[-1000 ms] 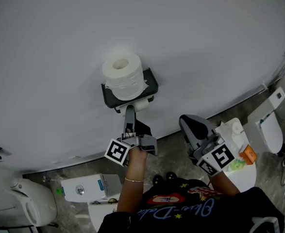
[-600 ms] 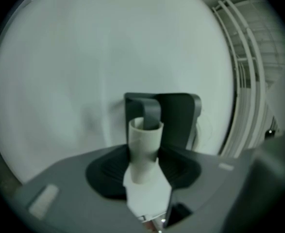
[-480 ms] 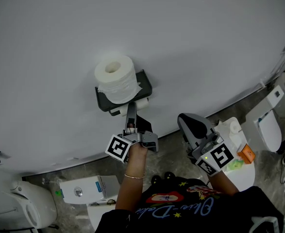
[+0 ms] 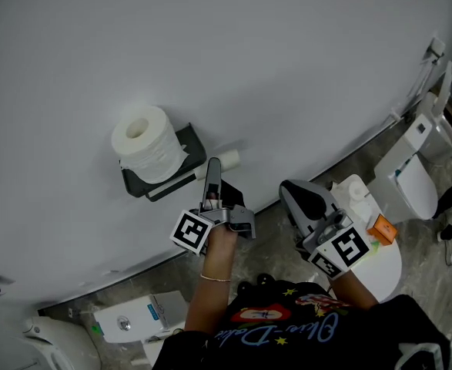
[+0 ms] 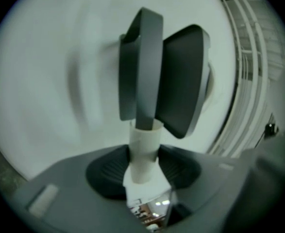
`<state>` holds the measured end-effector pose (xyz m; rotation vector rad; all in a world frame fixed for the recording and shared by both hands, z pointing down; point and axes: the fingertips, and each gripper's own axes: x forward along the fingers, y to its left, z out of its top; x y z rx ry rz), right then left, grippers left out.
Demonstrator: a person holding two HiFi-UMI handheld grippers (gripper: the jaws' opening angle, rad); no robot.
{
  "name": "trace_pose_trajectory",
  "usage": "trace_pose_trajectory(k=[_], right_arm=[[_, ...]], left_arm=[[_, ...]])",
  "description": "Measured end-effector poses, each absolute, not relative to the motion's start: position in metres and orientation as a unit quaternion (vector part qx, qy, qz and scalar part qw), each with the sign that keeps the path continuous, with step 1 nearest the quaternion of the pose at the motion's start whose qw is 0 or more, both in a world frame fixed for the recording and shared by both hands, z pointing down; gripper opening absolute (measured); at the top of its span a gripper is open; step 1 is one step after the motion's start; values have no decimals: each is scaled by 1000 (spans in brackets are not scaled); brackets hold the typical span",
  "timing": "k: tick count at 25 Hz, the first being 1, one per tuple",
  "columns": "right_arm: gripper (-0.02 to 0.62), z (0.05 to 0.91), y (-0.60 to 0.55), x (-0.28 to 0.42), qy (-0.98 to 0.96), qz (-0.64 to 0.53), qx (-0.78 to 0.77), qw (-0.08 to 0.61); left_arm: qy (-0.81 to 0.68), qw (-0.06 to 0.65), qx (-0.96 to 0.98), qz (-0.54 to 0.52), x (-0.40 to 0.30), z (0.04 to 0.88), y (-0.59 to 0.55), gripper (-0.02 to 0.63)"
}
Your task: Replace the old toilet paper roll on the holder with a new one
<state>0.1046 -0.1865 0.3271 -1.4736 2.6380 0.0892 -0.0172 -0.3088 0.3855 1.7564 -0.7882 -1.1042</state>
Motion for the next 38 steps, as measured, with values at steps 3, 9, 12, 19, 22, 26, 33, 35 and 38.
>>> trace_pose_trajectory(k=[3,9,12,19,22,26,33,35,38], right_arm=[[14,326,-183,120,862,31,-503,59],[14,326,-180,140,852,29,-519,61],[14,326,-181,136,857,25,-511,64],[14,333,-191,92,889,9,-452,77],[14,335,-193,69,903,2,-420,88],[14,338,-195,40,918,-4,-386,90],[14,341,-193,12,932,-6,-353,86],[14,341,-192,10,933,-5,-350,85],[14,339,-196,12,931,-3,-354,87]], left_arm=[[-305,462,712,-432,8,390,-310,183],[-290,464,728,-412,36,387,-295,183],[-315,442,747,-385,30,388,-278,183],[-474,292,787,-266,-46,397,-233,183],[-553,173,796,-175,-84,386,-211,184],[-630,27,773,-68,-125,367,-189,184],[-668,-19,744,-20,-149,372,-167,186],[-673,-16,739,-29,-153,370,-163,185],[-675,-24,737,-30,-155,363,-164,184]])
